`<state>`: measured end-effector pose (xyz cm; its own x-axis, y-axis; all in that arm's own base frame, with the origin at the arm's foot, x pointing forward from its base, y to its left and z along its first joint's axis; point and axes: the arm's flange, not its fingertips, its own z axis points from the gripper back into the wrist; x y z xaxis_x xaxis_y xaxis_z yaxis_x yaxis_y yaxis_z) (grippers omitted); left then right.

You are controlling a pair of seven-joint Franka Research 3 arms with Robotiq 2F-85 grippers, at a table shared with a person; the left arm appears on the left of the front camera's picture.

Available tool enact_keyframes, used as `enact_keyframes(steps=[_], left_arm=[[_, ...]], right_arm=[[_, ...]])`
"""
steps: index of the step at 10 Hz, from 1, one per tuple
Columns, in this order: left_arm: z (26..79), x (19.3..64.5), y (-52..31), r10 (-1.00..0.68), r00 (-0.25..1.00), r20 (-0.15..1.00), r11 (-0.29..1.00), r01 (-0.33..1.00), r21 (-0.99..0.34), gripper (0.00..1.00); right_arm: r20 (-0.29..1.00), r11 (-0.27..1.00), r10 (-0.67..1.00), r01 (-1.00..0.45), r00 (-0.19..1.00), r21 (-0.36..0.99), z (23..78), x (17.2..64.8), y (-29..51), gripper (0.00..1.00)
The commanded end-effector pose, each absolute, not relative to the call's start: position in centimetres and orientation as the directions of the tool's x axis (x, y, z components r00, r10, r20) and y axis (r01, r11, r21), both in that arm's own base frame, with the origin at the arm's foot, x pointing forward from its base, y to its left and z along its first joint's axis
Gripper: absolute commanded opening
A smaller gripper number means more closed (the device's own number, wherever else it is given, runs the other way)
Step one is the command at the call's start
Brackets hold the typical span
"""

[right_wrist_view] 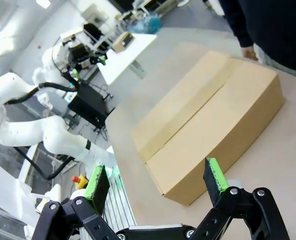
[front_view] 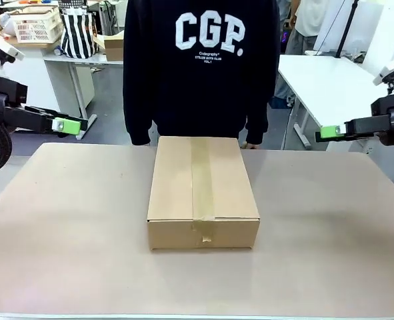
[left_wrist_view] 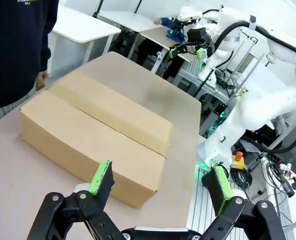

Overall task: Pack the gift set into the box.
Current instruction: Press and hold the closed box until the human finishes sealing it.

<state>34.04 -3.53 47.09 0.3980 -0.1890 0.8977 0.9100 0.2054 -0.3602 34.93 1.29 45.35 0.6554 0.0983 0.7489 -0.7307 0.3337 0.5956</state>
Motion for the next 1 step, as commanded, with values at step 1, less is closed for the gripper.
enact_keyframes(steps=[1], left_arm=[[46.97, 33.99, -3.28, -0.168, 0.409, 0.897, 0.205, 0.904, -0.374, 1.00]], right_arm=[[0.739, 0.327, 0.081, -0.718, 0.669, 0.614, 45.49, 34.84, 1.24, 1.00]])
